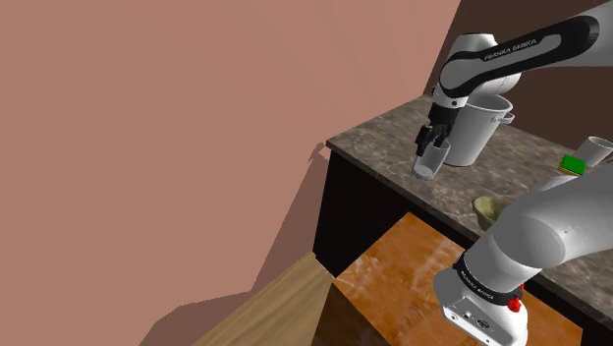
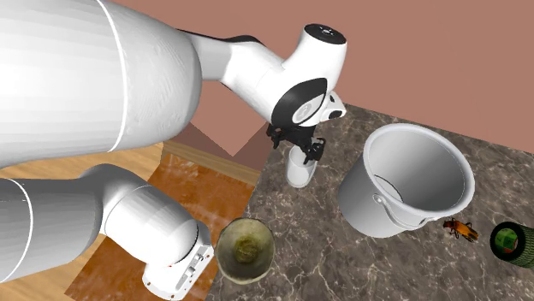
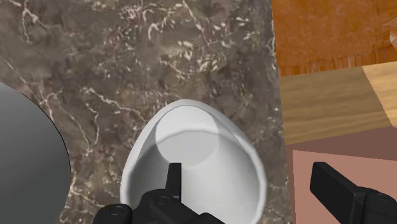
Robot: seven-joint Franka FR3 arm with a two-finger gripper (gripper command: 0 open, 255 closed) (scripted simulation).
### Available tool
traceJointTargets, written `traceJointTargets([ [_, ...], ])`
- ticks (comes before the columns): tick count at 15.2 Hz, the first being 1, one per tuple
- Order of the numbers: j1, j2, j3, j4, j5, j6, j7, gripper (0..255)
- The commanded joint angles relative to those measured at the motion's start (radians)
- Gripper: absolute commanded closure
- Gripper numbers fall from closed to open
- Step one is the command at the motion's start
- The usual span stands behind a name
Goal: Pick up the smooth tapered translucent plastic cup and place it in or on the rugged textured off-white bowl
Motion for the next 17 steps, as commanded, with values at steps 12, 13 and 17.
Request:
traceJointTargets([
  [12, -0.002, 0.0, -0.003, -0.008, -0.003, 0.009, -0.002, 255],
  [13, -0.002, 0.0, -0.003, -0.008, -0.003, 0.009, -0.002, 255],
  [17, -0.002, 0.0, -0.003, -0.008, -0.003, 0.009, -0.002, 255],
])
